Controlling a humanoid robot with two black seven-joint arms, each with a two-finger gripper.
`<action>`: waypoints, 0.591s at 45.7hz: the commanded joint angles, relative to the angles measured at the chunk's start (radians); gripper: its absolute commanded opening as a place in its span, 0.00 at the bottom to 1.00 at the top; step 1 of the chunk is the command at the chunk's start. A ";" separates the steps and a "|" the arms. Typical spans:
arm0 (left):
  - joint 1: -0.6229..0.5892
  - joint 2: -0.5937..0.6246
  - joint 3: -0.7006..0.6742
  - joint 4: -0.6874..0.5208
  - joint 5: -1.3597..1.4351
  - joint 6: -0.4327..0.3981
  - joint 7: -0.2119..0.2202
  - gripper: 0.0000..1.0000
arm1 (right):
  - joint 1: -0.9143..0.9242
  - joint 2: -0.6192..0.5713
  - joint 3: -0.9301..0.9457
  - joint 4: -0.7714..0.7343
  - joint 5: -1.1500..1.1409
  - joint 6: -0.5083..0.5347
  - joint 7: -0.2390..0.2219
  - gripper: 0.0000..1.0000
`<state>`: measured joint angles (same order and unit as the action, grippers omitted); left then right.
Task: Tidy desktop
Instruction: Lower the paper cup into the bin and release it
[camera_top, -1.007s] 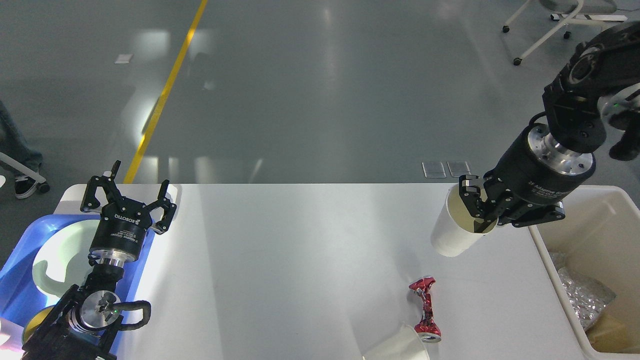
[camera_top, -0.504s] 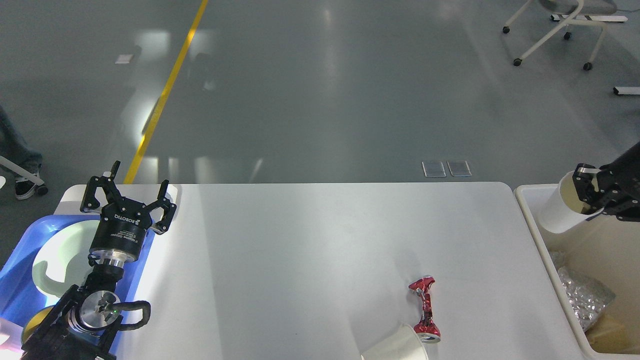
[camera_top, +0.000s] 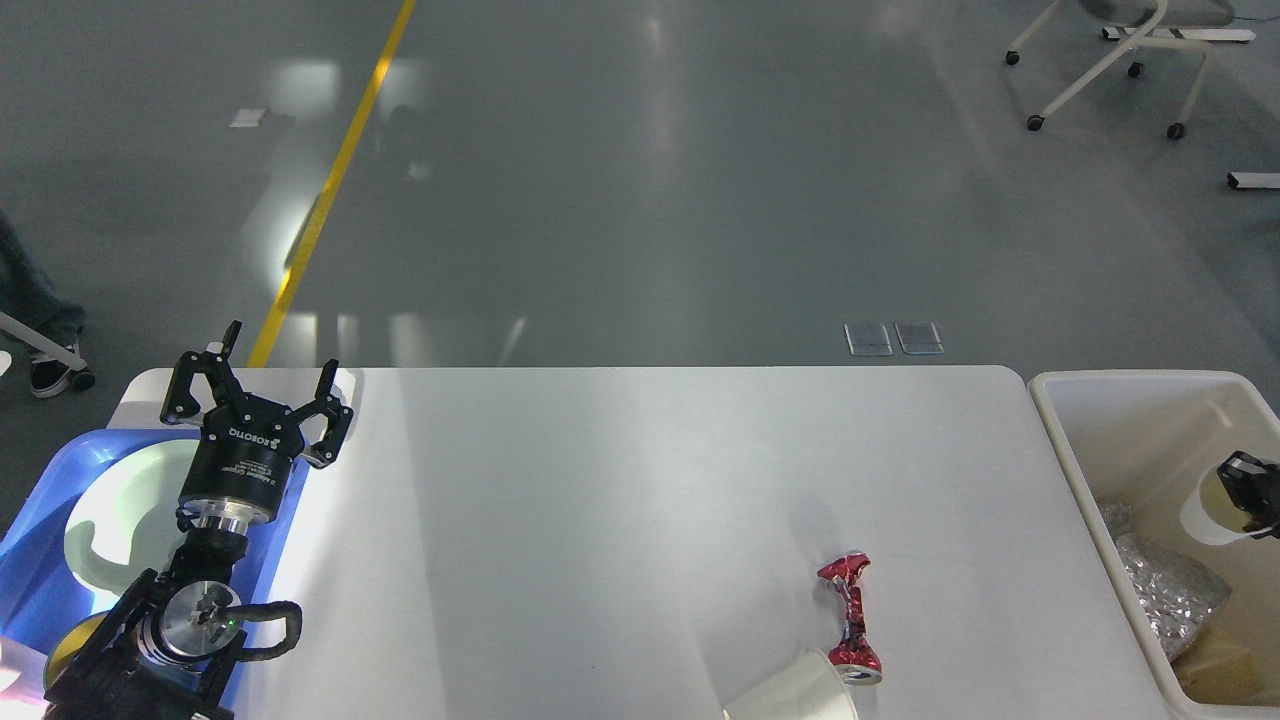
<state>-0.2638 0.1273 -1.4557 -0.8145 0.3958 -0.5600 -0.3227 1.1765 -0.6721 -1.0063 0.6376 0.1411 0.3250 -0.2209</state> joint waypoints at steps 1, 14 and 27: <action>0.000 0.000 0.000 0.000 0.000 0.000 -0.001 0.97 | -0.199 0.060 0.121 -0.174 -0.001 -0.090 0.002 0.00; 0.000 0.000 0.000 0.000 0.000 0.000 0.001 0.97 | -0.494 0.272 0.229 -0.446 0.011 -0.336 0.002 0.00; 0.000 0.000 0.000 0.000 0.000 0.000 0.001 0.97 | -0.584 0.373 0.255 -0.515 0.014 -0.408 0.000 0.00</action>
<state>-0.2638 0.1274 -1.4557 -0.8145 0.3958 -0.5600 -0.3223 0.6110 -0.3260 -0.7538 0.1263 0.1548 -0.0627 -0.2208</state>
